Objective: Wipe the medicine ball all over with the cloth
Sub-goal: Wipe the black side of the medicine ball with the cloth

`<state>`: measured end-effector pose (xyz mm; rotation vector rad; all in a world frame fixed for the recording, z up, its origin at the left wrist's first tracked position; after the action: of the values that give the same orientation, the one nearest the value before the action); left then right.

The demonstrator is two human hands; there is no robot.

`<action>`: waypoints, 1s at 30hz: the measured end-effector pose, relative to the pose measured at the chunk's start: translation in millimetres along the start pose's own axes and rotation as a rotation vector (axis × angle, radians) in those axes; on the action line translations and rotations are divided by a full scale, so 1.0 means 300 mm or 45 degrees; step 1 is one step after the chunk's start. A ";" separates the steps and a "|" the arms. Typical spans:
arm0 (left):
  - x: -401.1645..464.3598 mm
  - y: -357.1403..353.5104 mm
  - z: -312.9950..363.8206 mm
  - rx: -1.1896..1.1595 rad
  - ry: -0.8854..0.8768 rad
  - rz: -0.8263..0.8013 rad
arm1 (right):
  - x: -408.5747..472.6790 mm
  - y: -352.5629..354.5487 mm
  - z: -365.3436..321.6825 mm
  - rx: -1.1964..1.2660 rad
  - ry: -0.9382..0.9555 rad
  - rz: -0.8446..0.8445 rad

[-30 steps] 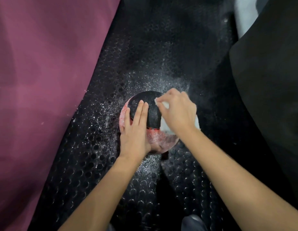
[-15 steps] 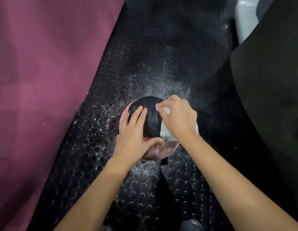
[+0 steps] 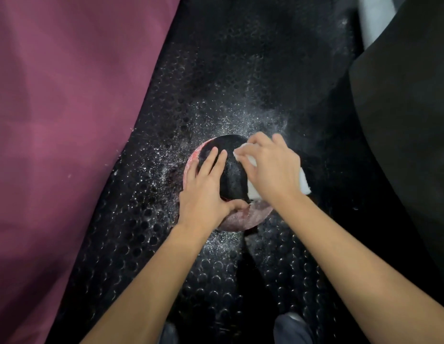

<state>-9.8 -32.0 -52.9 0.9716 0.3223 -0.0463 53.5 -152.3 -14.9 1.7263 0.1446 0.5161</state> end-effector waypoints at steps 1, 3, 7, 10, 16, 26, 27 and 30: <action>0.002 0.005 -0.002 0.002 0.007 -0.001 | -0.003 -0.004 -0.004 0.018 -0.025 -0.006; 0.010 0.013 -0.008 -0.011 0.011 -0.001 | -0.073 -0.005 -0.010 0.025 0.012 -0.008; -0.017 0.001 -0.001 -0.024 -0.014 -0.003 | -0.155 0.014 -0.008 0.022 0.133 -0.001; -0.026 -0.006 0.007 -0.008 -0.016 -0.002 | -0.057 0.002 -0.020 0.019 0.072 0.001; -0.014 0.000 0.008 -0.030 0.023 0.020 | -0.171 -0.001 -0.034 -0.032 0.139 0.025; -0.027 -0.015 0.033 0.030 -0.020 0.022 | -0.144 0.001 -0.009 0.002 0.073 0.020; -0.037 -0.018 0.036 0.040 -0.027 0.014 | -0.136 0.005 0.001 0.016 0.061 0.024; -0.044 -0.029 0.046 0.076 -0.026 -0.006 | -0.031 -0.007 0.048 0.100 -0.199 -0.083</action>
<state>-20.6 -49.6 -49.0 1.0286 0.3056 -0.0708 51.6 -168.2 -21.3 1.8247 0.1105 0.3298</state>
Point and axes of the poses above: each hand's wrist, its own x-axis towards the middle knuckle, its own y-axis out of the back of the hand, z = x × y, the point moved 3 cm from there along x, towards the middle knuckle, and after that the axes turned 3 degrees about -x, right-handed, at the moved point
